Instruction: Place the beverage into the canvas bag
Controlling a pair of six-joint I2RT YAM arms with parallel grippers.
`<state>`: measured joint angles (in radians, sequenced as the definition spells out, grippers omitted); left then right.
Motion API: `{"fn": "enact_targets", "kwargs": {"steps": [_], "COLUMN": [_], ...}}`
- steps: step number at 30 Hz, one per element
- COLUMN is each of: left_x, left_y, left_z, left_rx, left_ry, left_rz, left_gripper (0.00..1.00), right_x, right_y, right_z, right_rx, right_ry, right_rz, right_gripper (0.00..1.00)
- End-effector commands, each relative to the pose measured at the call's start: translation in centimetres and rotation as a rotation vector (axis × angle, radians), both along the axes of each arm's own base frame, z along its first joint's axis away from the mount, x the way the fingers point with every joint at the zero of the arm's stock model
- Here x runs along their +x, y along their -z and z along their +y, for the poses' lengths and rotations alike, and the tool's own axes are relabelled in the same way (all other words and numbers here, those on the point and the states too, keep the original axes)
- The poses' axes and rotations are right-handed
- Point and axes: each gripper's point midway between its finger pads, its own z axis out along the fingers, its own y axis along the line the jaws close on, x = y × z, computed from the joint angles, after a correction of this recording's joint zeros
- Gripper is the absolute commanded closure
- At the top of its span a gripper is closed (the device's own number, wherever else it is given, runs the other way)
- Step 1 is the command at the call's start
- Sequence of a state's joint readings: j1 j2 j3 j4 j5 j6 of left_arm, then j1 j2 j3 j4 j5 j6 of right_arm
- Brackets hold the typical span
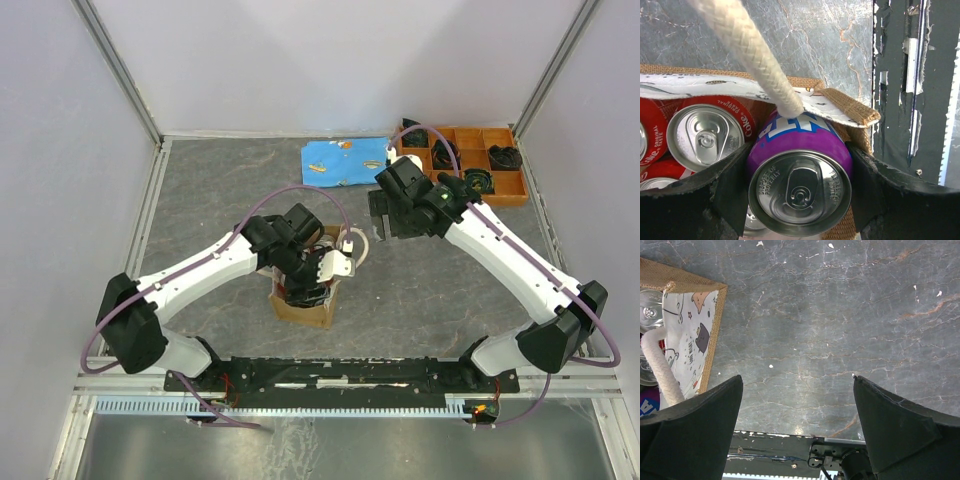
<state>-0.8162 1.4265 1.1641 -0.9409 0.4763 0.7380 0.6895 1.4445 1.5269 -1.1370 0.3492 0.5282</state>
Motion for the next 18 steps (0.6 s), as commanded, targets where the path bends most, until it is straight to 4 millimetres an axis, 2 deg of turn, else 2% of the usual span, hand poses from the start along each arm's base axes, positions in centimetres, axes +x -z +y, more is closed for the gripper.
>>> {"fn": "enact_targets", "kwargs": {"steps": [1,6,8,10,13,18], "left_x": [0.0,-0.4,-0.4,-0.4,-0.2,-0.3], "left_y": [0.1,1.0,1.4,1.7,1.5,1.0], "left_z": [-1.1,-0.6,-0.4,-0.2,-0.3,-0.5], "left_rx": [-0.05,-0.033,-0.024,-0.014,-0.014,-0.024], "left_ry": [0.02,0.018,0.016,0.015,0.011,0.012], "left_rz": [-0.001,0.002,0.0,0.0,-0.006,-0.005], "left_gripper": [0.97,0.95,0.91,0.78,0.49,0.26], "right_x": [0.0,0.1,0.1,0.2,0.3,0.3], "right_y": [-1.1,-1.1,-1.1,-1.1,-1.1,-1.1], "right_z": [-0.7,-0.7,-0.6,-0.6,-0.6,-0.5], "right_rx": [0.015,0.017,0.017,0.016,0.016,0.019], "right_ry": [0.029,0.03,0.029,0.029,0.032,0.032], "right_rz": [-0.038,-0.038,-0.037,-0.036,-0.035,-0.036], "right_gripper": [0.01,0.01,0.01,0.01,0.01,0.01]}}
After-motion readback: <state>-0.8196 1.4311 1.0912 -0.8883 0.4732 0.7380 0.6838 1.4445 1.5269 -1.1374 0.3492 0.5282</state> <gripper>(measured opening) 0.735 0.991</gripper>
